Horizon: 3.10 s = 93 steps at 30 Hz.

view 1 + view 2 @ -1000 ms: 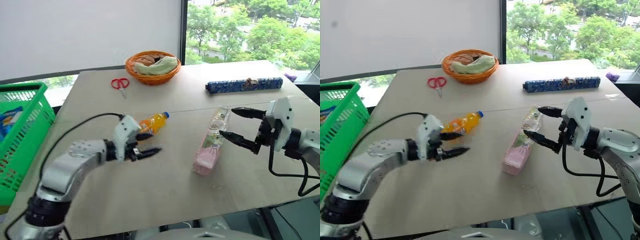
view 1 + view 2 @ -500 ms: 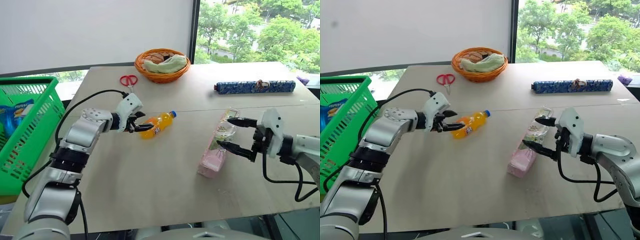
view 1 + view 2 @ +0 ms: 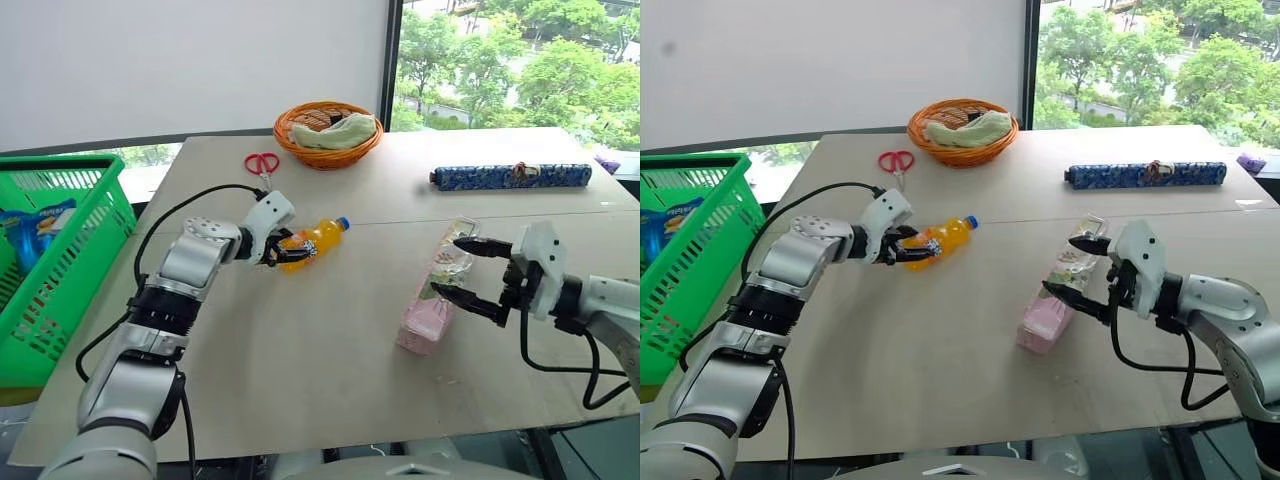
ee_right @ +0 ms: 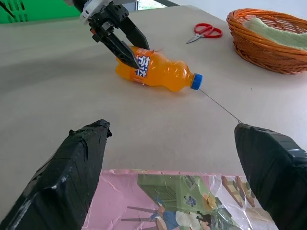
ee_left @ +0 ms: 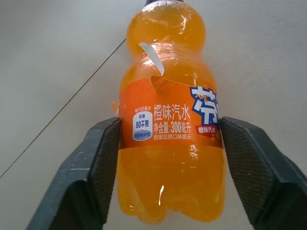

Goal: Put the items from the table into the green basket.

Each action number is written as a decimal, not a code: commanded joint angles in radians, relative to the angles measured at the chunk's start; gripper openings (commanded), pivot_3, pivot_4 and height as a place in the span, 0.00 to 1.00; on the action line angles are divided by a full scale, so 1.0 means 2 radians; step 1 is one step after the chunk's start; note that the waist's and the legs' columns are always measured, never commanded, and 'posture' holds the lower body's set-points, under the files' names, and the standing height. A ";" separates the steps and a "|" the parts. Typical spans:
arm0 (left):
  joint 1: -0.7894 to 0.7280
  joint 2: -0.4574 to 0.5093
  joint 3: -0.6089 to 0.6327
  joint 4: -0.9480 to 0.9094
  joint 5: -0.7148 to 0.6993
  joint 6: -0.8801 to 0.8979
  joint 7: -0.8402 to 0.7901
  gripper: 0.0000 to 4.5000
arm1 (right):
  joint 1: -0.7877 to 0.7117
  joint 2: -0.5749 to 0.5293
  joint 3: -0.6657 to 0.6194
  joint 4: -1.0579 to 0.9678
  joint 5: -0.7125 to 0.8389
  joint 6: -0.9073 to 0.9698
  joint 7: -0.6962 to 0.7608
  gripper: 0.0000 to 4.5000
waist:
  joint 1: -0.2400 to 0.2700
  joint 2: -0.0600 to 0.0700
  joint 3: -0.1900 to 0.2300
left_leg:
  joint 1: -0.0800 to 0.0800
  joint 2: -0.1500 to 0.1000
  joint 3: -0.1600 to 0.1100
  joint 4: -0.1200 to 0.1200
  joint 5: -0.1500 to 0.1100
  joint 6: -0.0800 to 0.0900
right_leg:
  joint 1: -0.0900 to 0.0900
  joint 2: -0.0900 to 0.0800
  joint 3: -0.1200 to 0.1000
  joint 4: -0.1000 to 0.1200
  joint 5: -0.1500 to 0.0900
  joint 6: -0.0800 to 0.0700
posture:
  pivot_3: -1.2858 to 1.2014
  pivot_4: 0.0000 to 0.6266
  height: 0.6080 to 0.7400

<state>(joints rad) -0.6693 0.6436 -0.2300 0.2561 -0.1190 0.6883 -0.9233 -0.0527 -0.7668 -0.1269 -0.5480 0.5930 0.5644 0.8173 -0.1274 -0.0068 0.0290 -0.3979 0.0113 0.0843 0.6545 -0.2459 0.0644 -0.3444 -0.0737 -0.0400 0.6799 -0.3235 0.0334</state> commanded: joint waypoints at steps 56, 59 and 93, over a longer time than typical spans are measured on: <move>-0.075 -0.083 0.132 0.125 0.033 -0.146 0.231 0.68 | -0.026 0.015 0.002 0.002 -0.020 -0.022 0.005 1.00 | -0.013 -0.001 -0.001 | -0.001 0.000 0.000 -0.001 -0.001 0.002 | -0.001 -0.001 -0.001 0.000 0.000 0.000 | 0.40 0.00 1.00; -0.146 -0.044 0.223 0.176 0.012 -0.214 0.339 0.68 | -0.044 0.027 0.003 -0.001 0.003 -0.013 0.006 1.00 | -0.016 -0.006 0.003 | -0.003 0.000 -0.001 -0.001 -0.001 0.002 | -0.003 0.000 0.000 0.001 0.000 0.000 | 0.41 0.00 1.00; -0.072 0.129 0.332 0.233 -0.019 -0.263 0.402 0.99 | -0.149 0.055 0.003 0.027 0.160 0.042 0.038 1.00 | 0.029 -0.019 -0.004 | -0.009 -0.001 -0.001 0.001 -0.001 -0.003 | -0.009 -0.001 -0.002 0.000 0.003 0.001 | 0.45 0.00 1.00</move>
<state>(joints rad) -0.7823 0.9198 0.4683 0.8091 -0.1200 0.1936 -0.0251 -0.3549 -0.6325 -0.0825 -0.4843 0.9310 0.6670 0.8993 -0.0692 -0.0453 0.0206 -0.4165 0.0098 0.0826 0.6569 -0.2472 0.0590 -0.3623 -0.0758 -0.0439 0.6802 -0.3176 0.0352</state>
